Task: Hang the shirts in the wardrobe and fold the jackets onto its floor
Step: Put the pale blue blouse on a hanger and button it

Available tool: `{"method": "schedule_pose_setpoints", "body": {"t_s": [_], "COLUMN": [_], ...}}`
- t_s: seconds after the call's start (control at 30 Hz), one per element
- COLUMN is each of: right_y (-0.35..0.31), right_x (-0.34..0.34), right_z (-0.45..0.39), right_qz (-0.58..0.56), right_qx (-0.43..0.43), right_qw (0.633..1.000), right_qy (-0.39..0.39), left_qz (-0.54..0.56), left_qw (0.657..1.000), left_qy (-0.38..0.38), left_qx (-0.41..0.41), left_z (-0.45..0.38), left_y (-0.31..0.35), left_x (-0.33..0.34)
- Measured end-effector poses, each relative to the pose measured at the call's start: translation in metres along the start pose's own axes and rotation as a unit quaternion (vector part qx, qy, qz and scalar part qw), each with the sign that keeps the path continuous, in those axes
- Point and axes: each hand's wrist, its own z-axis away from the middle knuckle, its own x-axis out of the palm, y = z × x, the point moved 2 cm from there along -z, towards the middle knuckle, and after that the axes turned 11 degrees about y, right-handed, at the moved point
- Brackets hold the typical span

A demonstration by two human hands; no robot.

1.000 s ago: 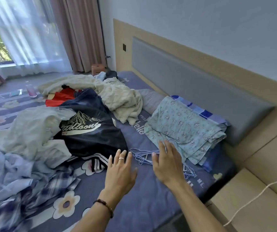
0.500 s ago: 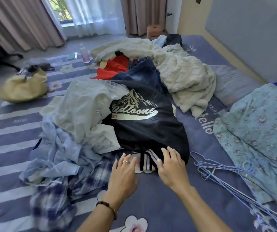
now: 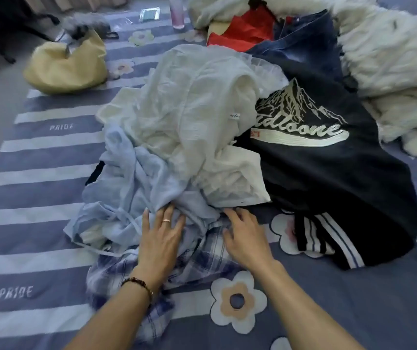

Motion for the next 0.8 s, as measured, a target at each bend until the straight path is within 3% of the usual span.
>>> {"method": "schedule_pose_setpoints", "body": {"t_s": [0.1,0.17,0.23,0.33,0.47,0.6,0.73,0.8], "right_y": [-0.023,-0.038,-0.052,-0.053,-0.042,-0.018,0.015,0.033], "right_x": [0.035,0.050,0.059,0.059,0.024,-0.039,-0.110,-0.150], "right_z": [-0.010,-0.014,-0.018,-0.025,-0.026,-0.009,0.015,0.032], "right_qz": [-0.019,-0.035,-0.013,-0.006,-0.214,-0.331,-0.421,-0.451], "right_qx": [-0.022,-0.033,-0.059,-0.049,0.089,0.160,0.220,0.234], "right_qw": [0.999,0.998,0.997,0.999,0.971,0.923,0.863,0.838], "right_qy": [-0.038,-0.051,-0.047,-0.009,0.052,0.115,0.175,0.201], "left_qz": [0.050,0.170,0.322,0.493,0.568,0.573,0.464,0.454], "left_qw": [0.998,0.980,0.929,0.843,0.797,0.805,0.879,0.883], "left_qy": [-0.016,-0.041,-0.071,-0.102,-0.095,-0.061,0.088,0.105], "left_qx": [-0.022,-0.090,-0.166,-0.190,-0.183,-0.143,-0.069,-0.056], "left_z": [0.000,-0.001,-0.002,-0.009,-0.021,-0.041,-0.054,-0.061], "left_y": [-0.035,-0.050,-0.058,-0.049,-0.023,0.021,0.064,0.082], "left_x": [0.014,0.024,0.030,0.021,-0.007,-0.042,-0.085,-0.099]}}
